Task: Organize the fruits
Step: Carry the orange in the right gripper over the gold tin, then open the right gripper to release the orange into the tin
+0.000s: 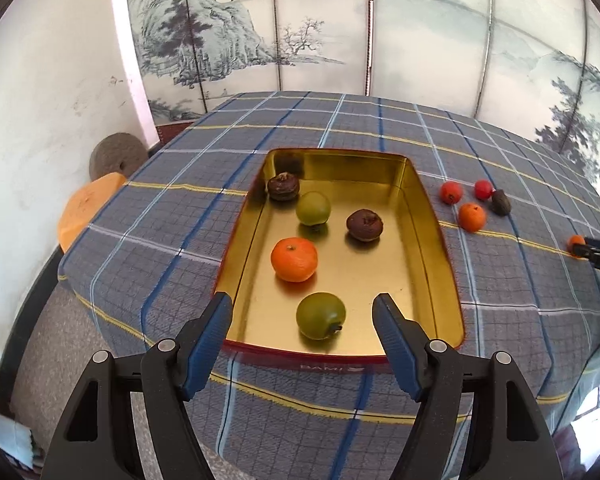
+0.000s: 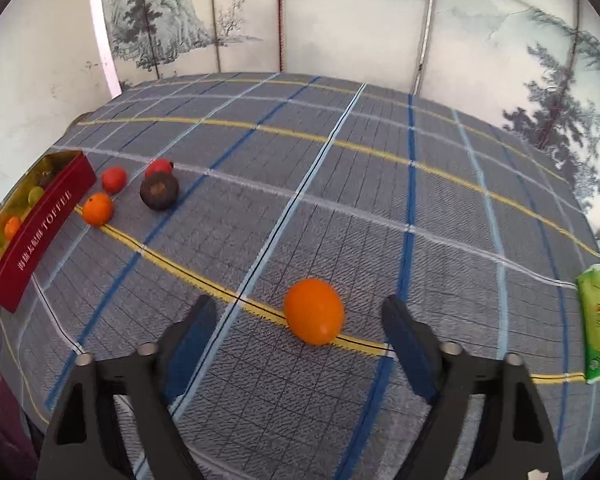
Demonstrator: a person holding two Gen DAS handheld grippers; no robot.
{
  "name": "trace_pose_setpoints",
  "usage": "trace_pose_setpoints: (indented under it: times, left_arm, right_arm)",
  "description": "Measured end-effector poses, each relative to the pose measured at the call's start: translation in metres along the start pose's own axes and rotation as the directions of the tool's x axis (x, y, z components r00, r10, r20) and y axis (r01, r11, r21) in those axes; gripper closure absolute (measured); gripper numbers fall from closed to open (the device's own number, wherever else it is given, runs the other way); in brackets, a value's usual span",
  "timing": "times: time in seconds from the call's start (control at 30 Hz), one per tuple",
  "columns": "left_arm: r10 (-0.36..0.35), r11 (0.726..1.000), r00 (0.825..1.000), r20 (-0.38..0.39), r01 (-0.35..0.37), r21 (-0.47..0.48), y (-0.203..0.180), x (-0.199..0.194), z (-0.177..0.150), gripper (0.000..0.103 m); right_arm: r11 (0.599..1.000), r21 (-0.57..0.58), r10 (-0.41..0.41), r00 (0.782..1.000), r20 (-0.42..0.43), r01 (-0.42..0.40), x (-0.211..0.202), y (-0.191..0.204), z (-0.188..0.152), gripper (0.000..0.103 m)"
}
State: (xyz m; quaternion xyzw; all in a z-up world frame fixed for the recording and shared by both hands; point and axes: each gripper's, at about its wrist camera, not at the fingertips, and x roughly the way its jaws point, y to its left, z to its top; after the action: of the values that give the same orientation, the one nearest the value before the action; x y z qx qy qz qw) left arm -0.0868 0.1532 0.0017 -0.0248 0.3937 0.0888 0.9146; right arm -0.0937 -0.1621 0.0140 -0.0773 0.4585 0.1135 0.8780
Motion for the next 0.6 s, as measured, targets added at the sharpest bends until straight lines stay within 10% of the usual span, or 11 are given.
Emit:
trace_pose_setpoints:
  times: [0.27, 0.6]
  left_arm:
    - [0.009, 0.999, 1.000, 0.004, -0.009, -0.036, 0.016, -0.003, -0.001, 0.030]
    - [0.039, 0.998, 0.999, 0.006, -0.039, -0.047, 0.025, -0.012, -0.005, 0.030]
  right_arm:
    - [0.994, 0.004, 0.113, 0.993, 0.016, -0.113, -0.006, 0.031, 0.025, 0.072]
    - [0.804, -0.269, 0.549, 0.836, -0.006, -0.530, -0.012, 0.255, 0.115, 0.072]
